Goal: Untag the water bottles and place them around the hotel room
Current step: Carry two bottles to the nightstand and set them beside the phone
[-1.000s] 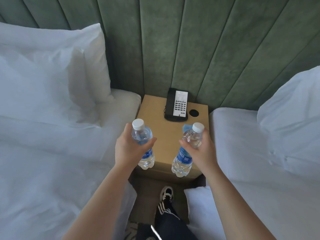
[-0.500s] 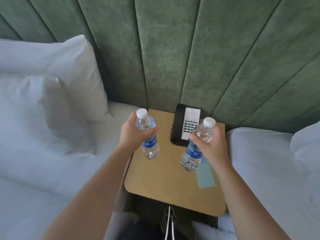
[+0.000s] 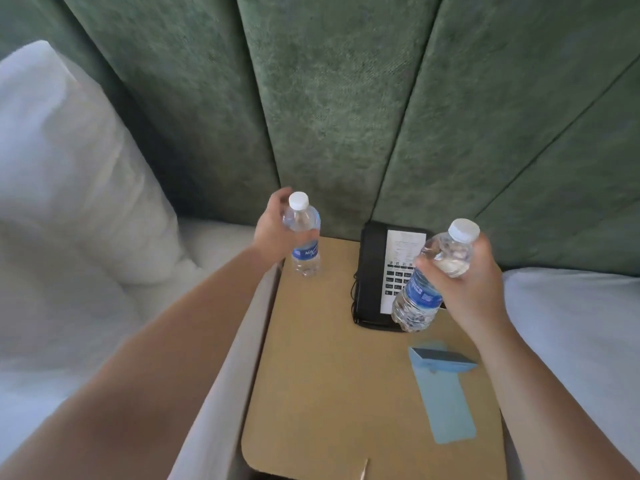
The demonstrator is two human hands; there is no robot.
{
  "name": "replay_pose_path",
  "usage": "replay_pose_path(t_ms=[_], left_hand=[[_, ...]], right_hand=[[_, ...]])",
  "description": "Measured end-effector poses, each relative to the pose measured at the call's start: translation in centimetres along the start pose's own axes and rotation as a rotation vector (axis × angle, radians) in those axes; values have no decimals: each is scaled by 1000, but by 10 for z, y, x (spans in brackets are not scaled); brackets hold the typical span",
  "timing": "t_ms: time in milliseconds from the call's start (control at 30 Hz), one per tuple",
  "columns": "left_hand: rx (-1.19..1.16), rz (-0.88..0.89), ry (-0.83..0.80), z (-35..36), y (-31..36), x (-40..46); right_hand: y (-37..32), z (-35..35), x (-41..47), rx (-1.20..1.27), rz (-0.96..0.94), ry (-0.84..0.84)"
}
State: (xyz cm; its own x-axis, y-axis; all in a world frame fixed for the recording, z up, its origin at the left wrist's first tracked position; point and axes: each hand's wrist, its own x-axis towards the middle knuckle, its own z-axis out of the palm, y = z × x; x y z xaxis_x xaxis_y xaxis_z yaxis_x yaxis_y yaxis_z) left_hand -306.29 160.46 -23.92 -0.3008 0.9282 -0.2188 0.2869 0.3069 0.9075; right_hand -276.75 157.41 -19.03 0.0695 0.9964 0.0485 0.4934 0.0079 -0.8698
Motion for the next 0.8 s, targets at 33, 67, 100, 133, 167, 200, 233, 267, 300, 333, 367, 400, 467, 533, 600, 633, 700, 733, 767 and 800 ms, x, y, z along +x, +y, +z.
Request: replay_pose_path(t_ms=[33, 67, 100, 133, 167, 200, 233, 267, 300, 333, 367, 400, 467, 533, 600, 633, 700, 733, 767, 800], left_hand=[[7, -8, 1, 1, -5, 9], [15, -20, -6, 3, -9, 17], [25, -33, -25, 4, -14, 25], [41, -43, -55, 6, -19, 31], [53, -50, -88, 6, -24, 37], [57, -49, -115, 7, -29, 41], [49, -41, -131, 6, -33, 45], [42, -38, -140, 4, -35, 47], [40, -41, -158, 2, -37, 50], [47, -47, -192, -1, -37, 52], [54, -52, -227, -4, -39, 54], [54, -54, -239, -6, -39, 54], [31, -87, -155, -4, -38, 51], [60, -163, 18, 6, -35, 47], [100, -240, 131, 18, -36, 43], [92, -263, 154, 22, -38, 42], [29, -269, 169, 26, -41, 42], [-13, -258, 165, 26, -42, 42], [-46, -245, 156, 25, -44, 43], [-66, -232, 148, 23, -44, 44]], right_hand=[[3, 4, 3, 2, 0, -2], [7, 8, 6, 3, 4, -8], [10, 11, 9, 4, 9, -15], [13, 14, 11, 7, 12, -21], [16, 17, 13, 11, 13, -27], [17, 20, 14, 12, 11, -31], [18, 22, 15, 9, 11, -33], [19, 23, 15, 6, 14, -35], [19, 25, 15, 5, 16, -36], [19, 26, 15, 4, 19, -37], [19, 27, 15, 2, 24, -37], [19, 27, 15, -2, 31, -37], [18, 28, 14, -2, 42, -38], [17, 29, 13, 15, 48, -40], [16, 30, 11, 25, 50, -35], [15, 30, 11, 26, 52, -33], [16, 31, 10, 30, 56, -31], [17, 30, 9, 36, 60, -31], [18, 30, 9, 41, 65, -30], [18, 29, 10, 43, 68, -28]])
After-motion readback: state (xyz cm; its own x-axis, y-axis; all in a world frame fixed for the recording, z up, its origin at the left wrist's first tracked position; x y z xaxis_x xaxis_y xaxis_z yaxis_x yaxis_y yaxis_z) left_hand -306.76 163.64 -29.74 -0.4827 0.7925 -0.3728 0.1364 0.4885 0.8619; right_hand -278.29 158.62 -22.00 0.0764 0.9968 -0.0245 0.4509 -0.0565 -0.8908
